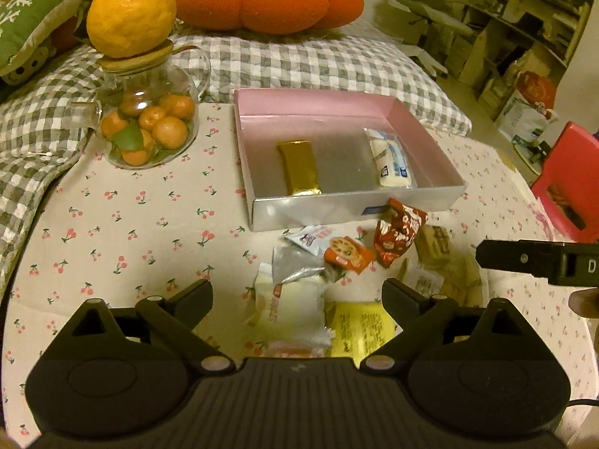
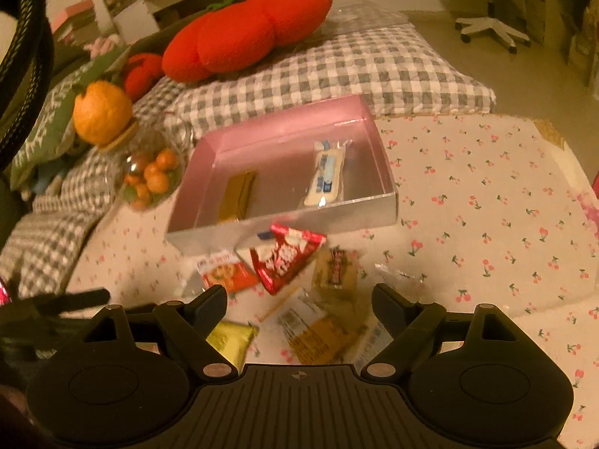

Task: Organize snacks
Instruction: 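Move both tools back over the remaining snack pile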

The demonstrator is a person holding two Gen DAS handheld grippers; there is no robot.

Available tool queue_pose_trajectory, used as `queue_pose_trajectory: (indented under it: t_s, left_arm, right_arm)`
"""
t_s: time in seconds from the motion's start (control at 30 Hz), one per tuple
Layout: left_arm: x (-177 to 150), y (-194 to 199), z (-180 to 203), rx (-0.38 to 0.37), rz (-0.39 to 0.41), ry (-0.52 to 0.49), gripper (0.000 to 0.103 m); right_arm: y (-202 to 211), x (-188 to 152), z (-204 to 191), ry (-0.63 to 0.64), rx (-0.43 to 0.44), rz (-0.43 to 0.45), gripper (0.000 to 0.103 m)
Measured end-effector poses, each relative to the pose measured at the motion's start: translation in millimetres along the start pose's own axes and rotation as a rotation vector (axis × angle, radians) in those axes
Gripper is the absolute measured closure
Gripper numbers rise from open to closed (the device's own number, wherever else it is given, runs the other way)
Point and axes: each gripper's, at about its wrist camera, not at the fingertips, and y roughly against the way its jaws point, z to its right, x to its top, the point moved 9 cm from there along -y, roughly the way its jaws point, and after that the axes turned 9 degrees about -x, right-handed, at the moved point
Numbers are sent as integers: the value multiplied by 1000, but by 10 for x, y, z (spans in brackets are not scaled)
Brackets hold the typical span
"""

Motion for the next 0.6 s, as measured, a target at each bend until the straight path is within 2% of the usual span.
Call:
queue_pose_trajectory:
  t_s: [0.3,0.6]
  left_arm:
    - [-226,34,-108,-11,-7,-24,6]
    - [-443,49,-170,-19,-30,-55,6]
  right_arm:
    - [15,-266,150,76,-56,21,16]
    - [21,-589,225,147,-68,7,16]
